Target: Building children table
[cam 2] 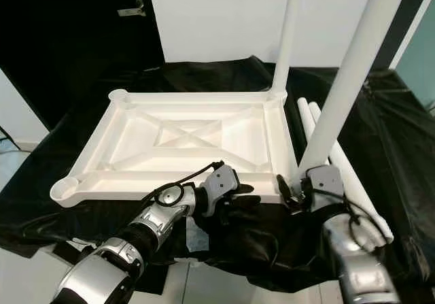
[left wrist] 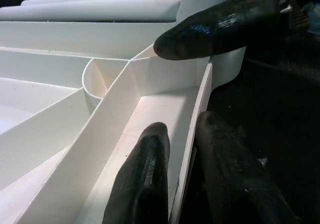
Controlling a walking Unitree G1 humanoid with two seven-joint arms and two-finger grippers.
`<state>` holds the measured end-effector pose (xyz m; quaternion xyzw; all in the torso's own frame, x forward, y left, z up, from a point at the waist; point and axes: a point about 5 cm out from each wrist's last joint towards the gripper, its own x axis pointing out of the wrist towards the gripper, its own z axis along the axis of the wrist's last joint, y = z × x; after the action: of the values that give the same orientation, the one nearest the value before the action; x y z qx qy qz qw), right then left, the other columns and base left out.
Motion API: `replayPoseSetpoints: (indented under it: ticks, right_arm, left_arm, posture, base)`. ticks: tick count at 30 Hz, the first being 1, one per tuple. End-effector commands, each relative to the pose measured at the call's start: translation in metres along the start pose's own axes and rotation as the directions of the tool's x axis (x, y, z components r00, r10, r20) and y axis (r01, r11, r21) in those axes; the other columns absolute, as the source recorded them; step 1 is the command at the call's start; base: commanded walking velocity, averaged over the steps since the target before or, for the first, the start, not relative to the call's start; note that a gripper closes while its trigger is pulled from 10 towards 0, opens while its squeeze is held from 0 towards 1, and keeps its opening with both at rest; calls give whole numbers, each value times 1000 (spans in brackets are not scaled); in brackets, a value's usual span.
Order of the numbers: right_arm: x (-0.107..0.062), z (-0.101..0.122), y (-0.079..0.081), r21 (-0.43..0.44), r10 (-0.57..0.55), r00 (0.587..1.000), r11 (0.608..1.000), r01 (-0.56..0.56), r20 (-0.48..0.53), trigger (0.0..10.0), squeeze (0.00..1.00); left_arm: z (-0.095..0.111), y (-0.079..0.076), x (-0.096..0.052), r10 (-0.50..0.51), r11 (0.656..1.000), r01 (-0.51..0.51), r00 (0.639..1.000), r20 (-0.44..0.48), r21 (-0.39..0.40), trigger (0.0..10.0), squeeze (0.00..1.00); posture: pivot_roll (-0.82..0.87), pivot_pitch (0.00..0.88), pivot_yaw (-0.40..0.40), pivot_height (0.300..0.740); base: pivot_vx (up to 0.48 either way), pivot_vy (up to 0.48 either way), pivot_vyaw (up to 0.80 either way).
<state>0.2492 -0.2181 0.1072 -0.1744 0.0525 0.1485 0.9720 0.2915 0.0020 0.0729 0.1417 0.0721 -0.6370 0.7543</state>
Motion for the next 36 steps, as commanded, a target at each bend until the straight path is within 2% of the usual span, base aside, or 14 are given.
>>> replayPoseSetpoints:
  ticks: [1, 2, 3, 12, 17, 21, 24, 25, 26, 27, 31, 32, 33, 36]
  right_arm:
    - [-3, -15, 6, 19, 91, 991, 996, -89, -95, 6039, 0]
    - [-3, -15, 4, 15, 103, 990, 995, -102, -97, 431, 0]
    - [-4, -15, 4, 12, 125, 987, 992, -124, -99, 0, 0]
    - [-10, -28, 17, 1, 229, 958, 973, -232, -174, 0, 0]
    - [-12, -36, 25, 36, 254, 940, 967, -253, -227, 0, 0]
    - [-9, -39, 43, 111, 249, 941, 967, -228, -228, 0, 0]
    - [-1, -34, 55, 226, 134, 975, 970, -92, -179, 0, 0]
    - [-1, -34, 55, 226, 134, 975, 970, -92, -179, 0, 0]
    - [4, -33, 60, 334, 30, 984, 942, 29, -173, 0, 0]
    - [4, -33, 60, 334, 30, 984, 942, 29, -173, 0, 0]
    - [8, -31, 64, 467, -216, 958, 838, 281, -190, 0, 0]
    - [8, -31, 63, 480, -254, 947, 817, 320, -198, 0, 0]
    - [8, -31, 63, 480, -254, 947, 817, 320, -198, 0, 0]
    - [3, -29, 54, 435, -375, 908, 797, 419, -188, 0, 0]
  left_arm:
    - [-48, -28, -8, -138, 984, 113, 971, -193, -137, 10000, 0]
    - [-48, -28, -8, -137, 985, 111, 971, -194, -135, 10000, 0]
    - [-48, -27, -9, -135, 985, 110, 971, -195, -135, 10000, 0]
    - [-49, -27, -10, -131, 985, 105, 972, -197, -137, 10000, 0]
    - [-50, -28, -11, -130, 985, 103, 972, -198, -140, 10000, 0]
    - [-51, -28, -11, -129, 985, 103, 972, -196, -141, 10000, 0]
    - [-51, -29, -11, -131, 985, 105, 972, -196, -141, 10000, 0]
    - [-51, -29, -11, -131, 985, 105, 972, -196, -141, 10000, 0]
    - [-51, -29, -11, -132, 984, 106, 972, -196, -140, 10000, 0]
    - [-51, -29, -11, -132, 984, 106, 972, -196, -140, 10000, 0]
    - [-51, -29, -10, -131, 985, 104, 972, -196, -139, 10000, 0]
    - [-51, -29, -10, -130, 985, 104, 972, -196, -138, 10000, 0]
    - [-51, -29, -10, -130, 985, 104, 972, -196, -138, 10000, 0]
    - [-50, -29, -9, -130, 985, 105, 972, -196, -137, 10000, 0]
  posture:
    - [-171, 0, 57, 740]
    - [-170, 0, 57, 740]
    - [-170, 0, 57, 740]
    - [-160, 0, 56, 740]
    - [-155, 0, 54, 740]
    - [-154, 0, 50, 740]
    - [-155, 0, 49, 740]
    - [-155, 0, 49, 740]
    - [-155, 0, 44, 740]
    - [-155, 0, 44, 740]
    - [-153, 0, 37, 740]
    - [-153, 0, 37, 740]
    - [-153, 0, 37, 740]
    - [-149, 0, 34, 740]
  base:
    - [0, 0, 0]
    - [0, 0, 0]
    - [0, 0, 0]
    - [0, 0, 0]
    - [0, 0, 0]
    - [0, 0, 0]
    - [0, 0, 0]
    - [0, 0, 0]
    - [0, 0, 0]
    - [0, 0, 0]
    - [0, 0, 0]
    - [0, 0, 0]
    - [0, 0, 0]
    - [0, 0, 0]
